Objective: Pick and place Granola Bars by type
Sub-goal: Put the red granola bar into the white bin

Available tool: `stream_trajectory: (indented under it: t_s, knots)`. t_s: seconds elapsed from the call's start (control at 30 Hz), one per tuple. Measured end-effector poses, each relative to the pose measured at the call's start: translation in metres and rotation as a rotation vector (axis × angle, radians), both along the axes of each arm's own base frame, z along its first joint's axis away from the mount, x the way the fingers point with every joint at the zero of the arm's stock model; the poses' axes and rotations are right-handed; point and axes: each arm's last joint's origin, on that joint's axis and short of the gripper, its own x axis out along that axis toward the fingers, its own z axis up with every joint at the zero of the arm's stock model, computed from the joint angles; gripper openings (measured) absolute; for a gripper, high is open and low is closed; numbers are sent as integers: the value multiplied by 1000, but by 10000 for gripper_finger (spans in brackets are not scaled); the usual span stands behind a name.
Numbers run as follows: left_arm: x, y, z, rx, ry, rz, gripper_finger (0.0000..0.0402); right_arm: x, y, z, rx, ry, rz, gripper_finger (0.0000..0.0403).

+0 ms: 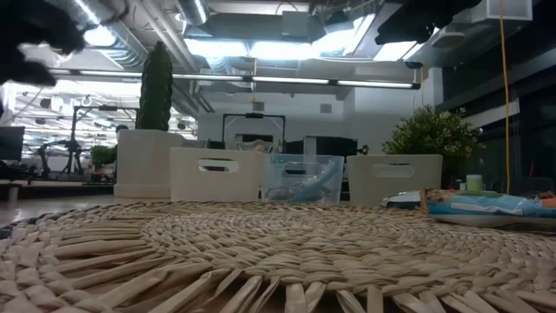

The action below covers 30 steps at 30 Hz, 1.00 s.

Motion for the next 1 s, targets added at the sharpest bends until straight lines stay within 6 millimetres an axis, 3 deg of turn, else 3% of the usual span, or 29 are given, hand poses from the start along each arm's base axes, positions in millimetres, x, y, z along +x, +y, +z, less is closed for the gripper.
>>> stream_trajectory:
  t_s: [0.13,0.27,0.43,0.77,1.0]
  knots:
    - [0,-10,-30,-26,-1,-11,169,0,0,0,9,-3,-4,187]
    - [1,-17,-47,-20,-36,-22,169,0,0,0,20,-6,-10,187]
    - [-2,-22,-58,-9,-15,-45,176,0,0,0,20,-10,-10,187]
    - [-2,-24,-70,31,41,-81,250,1,0,1,21,-20,-10,187]
    - [6,-26,-84,148,113,-75,257,1,0,1,23,-19,-11,187]
